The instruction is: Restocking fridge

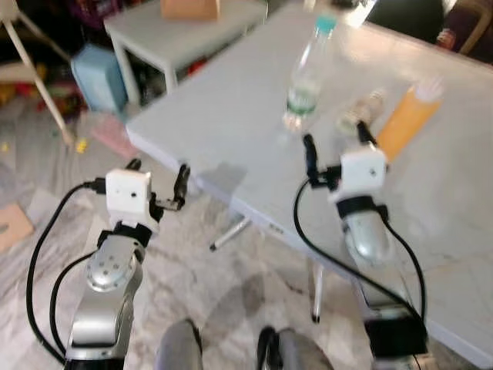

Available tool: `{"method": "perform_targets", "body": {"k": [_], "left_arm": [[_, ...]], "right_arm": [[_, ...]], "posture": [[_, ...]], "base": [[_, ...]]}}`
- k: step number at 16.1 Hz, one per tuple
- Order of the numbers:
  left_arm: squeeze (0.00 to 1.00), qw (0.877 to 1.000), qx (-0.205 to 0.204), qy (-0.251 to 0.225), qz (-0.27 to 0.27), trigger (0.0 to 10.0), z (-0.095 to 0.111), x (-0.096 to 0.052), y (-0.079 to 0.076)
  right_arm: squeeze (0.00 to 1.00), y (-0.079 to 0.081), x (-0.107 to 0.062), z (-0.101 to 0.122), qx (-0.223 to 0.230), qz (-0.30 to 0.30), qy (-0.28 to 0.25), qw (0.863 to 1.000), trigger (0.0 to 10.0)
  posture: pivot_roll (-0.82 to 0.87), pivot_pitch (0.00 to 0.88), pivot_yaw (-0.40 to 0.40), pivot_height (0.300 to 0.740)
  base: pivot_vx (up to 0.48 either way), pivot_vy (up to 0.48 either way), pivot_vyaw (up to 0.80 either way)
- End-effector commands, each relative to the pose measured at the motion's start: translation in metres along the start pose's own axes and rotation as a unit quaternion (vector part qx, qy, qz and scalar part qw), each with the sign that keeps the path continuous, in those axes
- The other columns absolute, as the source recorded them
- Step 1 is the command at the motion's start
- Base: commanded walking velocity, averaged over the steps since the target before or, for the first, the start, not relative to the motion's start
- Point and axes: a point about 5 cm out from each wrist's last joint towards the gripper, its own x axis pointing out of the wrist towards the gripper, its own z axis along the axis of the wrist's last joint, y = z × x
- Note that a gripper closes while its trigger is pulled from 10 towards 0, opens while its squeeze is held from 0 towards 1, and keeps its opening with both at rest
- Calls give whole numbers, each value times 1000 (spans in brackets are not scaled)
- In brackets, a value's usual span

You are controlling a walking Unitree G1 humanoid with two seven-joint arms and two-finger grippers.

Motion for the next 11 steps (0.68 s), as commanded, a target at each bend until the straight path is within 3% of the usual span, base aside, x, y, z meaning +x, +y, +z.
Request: {"method": "perform_targets", "body": {"k": [1,4,7,10,11], "left_arm": [[0,1000,-2,7,1,10000,-8,-2,0],[0,1000,0,2,1,10000,-14,2,2],[0,1000,0,7,5,10000,-24,-2,6],[0,1000,0,-8,-10,10000,-21,5,1],[0,1000,-1,-16,-14,10000,-19,9,1]], "right_arm": [[0,-9,-6,6,-16,-18,0,1000,10000],[0,-19,-13,5,-5,-47,17,999,10000],[0,-23,-30,-7,4,-59,56,997,10000],[0,-20,-23,-3,7,-48,53,997,10000],[0,-18,-18,-1,10,-43,50,998,10000]], "posture": [[-4,0,-16,740],[-14,0,-17,740],[-16,0,-17,740],[-16,0,-30,740],[-17,0,-32,740]], "base": [[0,0,0],[0,0,0],[0,0,0],[0,0,0],[424,0,0]]}}
